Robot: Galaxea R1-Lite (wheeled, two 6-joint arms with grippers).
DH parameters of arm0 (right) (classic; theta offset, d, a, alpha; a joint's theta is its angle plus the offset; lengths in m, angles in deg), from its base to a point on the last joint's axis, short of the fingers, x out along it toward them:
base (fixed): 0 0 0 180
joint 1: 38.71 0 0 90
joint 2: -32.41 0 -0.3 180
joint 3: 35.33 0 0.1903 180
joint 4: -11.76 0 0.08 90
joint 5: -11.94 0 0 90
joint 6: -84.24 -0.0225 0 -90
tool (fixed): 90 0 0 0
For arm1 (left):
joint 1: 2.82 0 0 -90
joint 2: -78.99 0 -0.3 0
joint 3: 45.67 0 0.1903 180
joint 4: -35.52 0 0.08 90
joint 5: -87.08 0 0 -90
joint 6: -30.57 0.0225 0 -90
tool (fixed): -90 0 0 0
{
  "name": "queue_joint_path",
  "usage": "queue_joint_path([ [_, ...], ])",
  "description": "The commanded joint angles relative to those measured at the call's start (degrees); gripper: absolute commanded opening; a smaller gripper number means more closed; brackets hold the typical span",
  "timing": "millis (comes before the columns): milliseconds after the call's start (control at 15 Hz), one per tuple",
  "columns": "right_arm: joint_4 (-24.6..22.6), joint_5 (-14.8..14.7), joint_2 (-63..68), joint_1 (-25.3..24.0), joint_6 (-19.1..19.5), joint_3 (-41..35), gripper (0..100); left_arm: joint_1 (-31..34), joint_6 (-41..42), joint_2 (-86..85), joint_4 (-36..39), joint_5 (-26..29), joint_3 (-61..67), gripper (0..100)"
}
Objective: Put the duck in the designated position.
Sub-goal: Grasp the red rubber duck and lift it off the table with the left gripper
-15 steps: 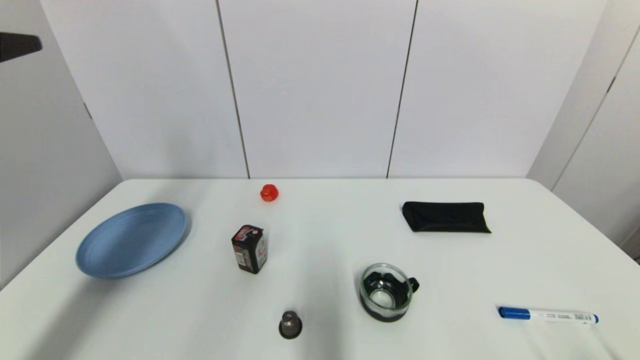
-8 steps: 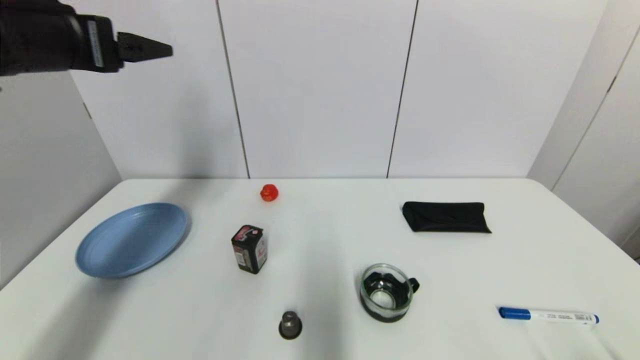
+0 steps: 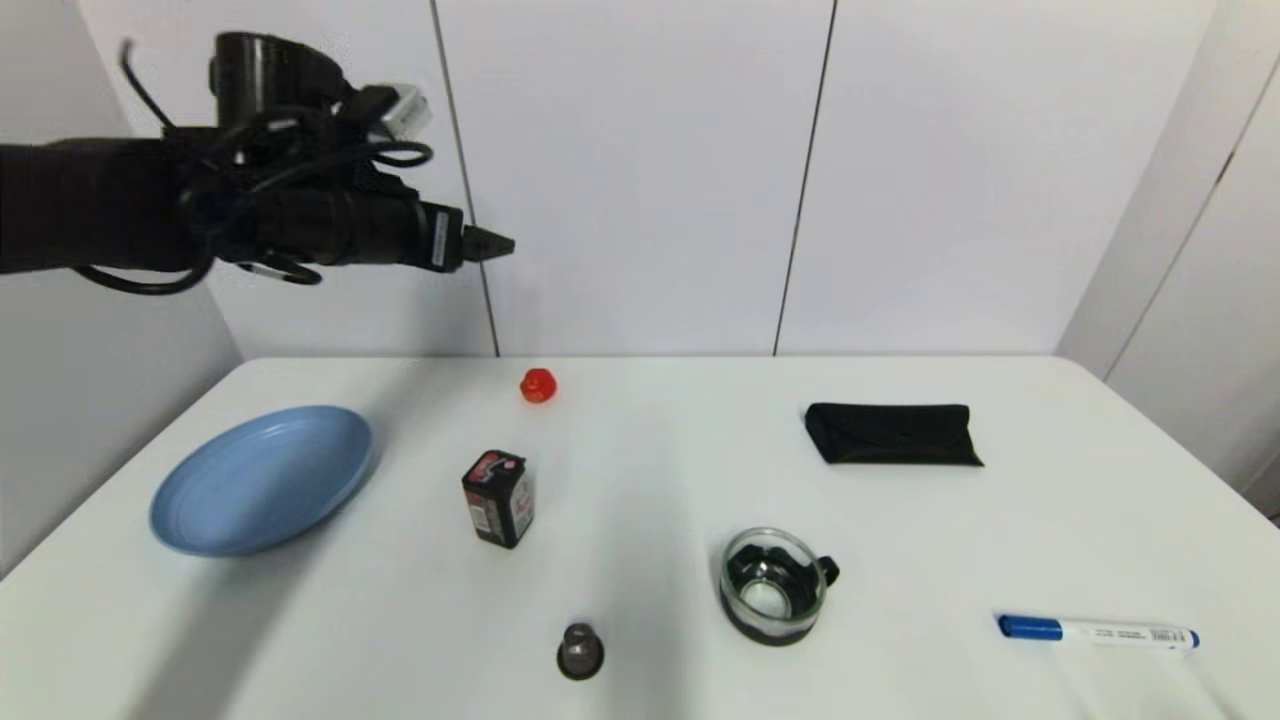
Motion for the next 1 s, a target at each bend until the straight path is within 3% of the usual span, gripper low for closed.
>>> queue_joint_path([
  [67, 0.0, 0.0, 0.1, 0.0, 0.0, -0.5, 100, -1.7, -0.4, 11.3, 2.1, 0.0, -0.5, 100],
  [533, 0.0, 0.0, 0.1, 0.0, 0.0, -0.5, 100, -2.2, -1.1, 20.9, 3.3, -0.5, -1.1, 100],
  [733, 0.0, 0.0, 0.1, 0.0, 0.0, -0.5, 100, -3.3, -2.7, 22.2, 3.2, -4.9, -2.3, 100],
  [1000, 0.0, 0.0, 0.1, 0.0, 0.0, -0.5, 100, -4.0, -2.9, 23.7, 3.1, -5.1, -3.3, 100],
])
